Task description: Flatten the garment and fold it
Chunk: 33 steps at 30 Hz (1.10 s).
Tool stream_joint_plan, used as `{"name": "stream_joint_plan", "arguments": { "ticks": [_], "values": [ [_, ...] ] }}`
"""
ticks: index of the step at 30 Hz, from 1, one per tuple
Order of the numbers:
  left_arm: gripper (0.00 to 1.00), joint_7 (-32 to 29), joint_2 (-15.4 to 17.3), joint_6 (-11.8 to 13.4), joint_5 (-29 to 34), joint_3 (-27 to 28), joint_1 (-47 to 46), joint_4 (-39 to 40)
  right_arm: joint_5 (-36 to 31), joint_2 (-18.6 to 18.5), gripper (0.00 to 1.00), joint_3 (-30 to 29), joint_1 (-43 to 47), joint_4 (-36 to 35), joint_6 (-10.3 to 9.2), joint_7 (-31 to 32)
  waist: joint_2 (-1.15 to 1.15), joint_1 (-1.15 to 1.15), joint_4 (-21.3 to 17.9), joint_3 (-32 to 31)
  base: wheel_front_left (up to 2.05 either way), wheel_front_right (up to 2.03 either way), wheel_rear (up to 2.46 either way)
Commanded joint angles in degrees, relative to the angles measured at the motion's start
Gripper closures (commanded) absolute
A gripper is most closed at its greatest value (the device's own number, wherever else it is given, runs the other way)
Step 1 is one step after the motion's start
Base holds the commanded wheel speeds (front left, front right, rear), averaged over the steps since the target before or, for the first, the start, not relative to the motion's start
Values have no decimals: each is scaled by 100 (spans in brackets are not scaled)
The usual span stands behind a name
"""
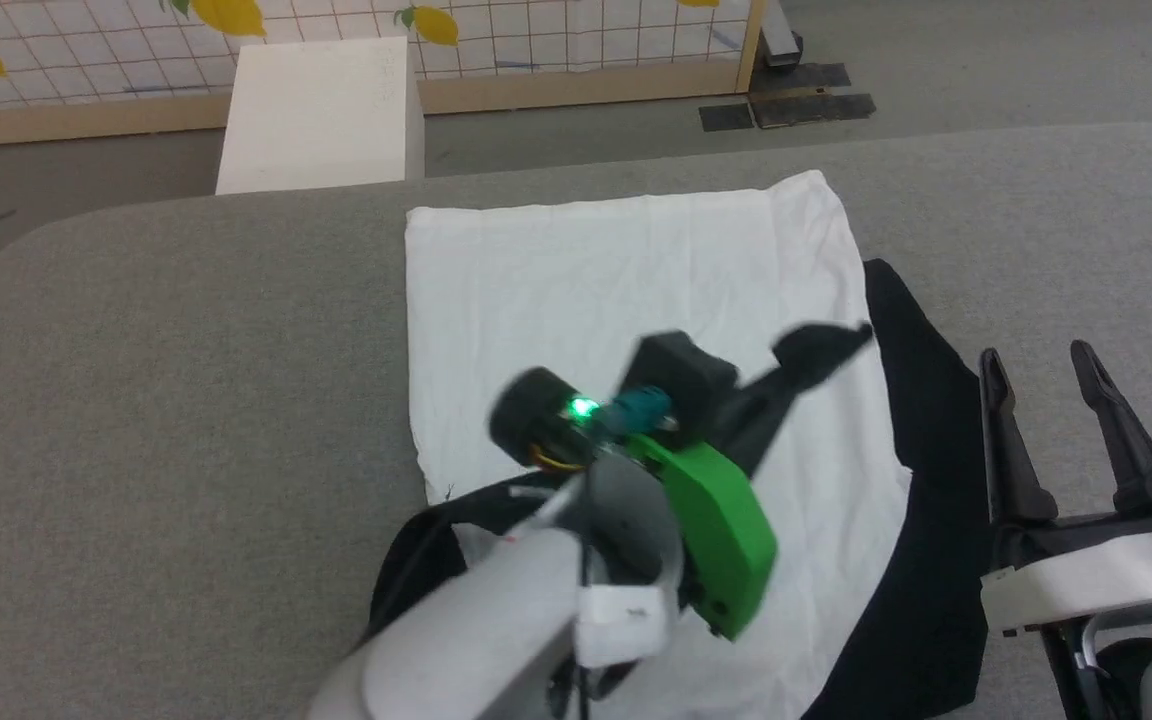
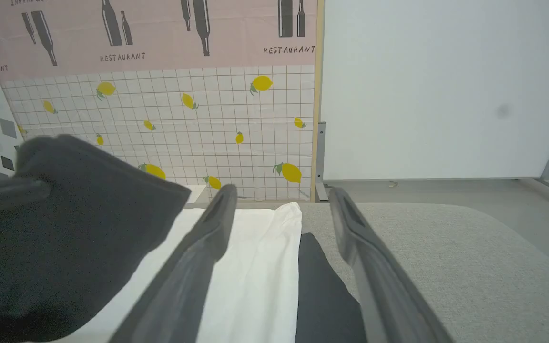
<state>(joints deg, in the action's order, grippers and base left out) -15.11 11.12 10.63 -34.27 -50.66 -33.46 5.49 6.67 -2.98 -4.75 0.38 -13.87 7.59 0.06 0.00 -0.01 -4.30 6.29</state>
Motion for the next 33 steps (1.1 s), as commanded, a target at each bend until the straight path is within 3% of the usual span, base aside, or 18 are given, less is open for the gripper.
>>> {"name": "stream_joint_plan", "arguments": {
  "ticks": [1, 7, 15, 16, 17, 18, 24, 28, 33],
  "values": [
    [100, 2, -166, -171, 24, -210, -93, -322, 40, 10, 0, 1, 24, 1, -10, 0, 0, 1, -186, 96, 0, 0, 0],
    [100, -99, -526, -746, 5, -1073, 99, -1682, 88, 10, 0, -65, 14, 40, -10, -60, 0, 1, -424, 247, 0, 0, 0],
    [100, -373, -688, -1285, -145, -1724, 347, -2999, 161, 10, 0, -13, -15, 141, -10, -108, 0, 1, -507, 352, 0, 0, 0],
    [91, -424, -700, -1315, -204, -1733, 366, -3072, 162, 10, 0, -2, -12, 145, -10, -114, 0, 1, -499, 353, 0, 0, 0],
    [61, -464, -714, -1351, -273, -1734, 376, -3124, 160, 10, 0, 0, -5, 144, -10, -118, 0, 1, -482, 357, 0, 0, 0],
    [0, -467, -724, -1370, -350, -1700, 386, -3132, 159, 10, 0, -6, -9, 148, -10, -117, 0, 1, -467, 358, 0, 0, 0],
    [0, 236, -729, -1203, -773, -943, 320, -2577, 130, 10, 0, -78, 33, 184, -10, -46, 0, 1, -268, 284, 0, 0, 0],
    [0, 836, -454, -1012, -942, -310, 354, -1995, 105, 10, 0, -125, 69, 201, -10, 20, 0, 1, -133, 215, 0, 0, 0],
    [0, 1981, 50, -412, -914, 733, 586, -1480, 27, 10, 0, -223, 58, 250, -10, 113, 0, 1, 5, 169, 0, 0, 0]
  ]
}}
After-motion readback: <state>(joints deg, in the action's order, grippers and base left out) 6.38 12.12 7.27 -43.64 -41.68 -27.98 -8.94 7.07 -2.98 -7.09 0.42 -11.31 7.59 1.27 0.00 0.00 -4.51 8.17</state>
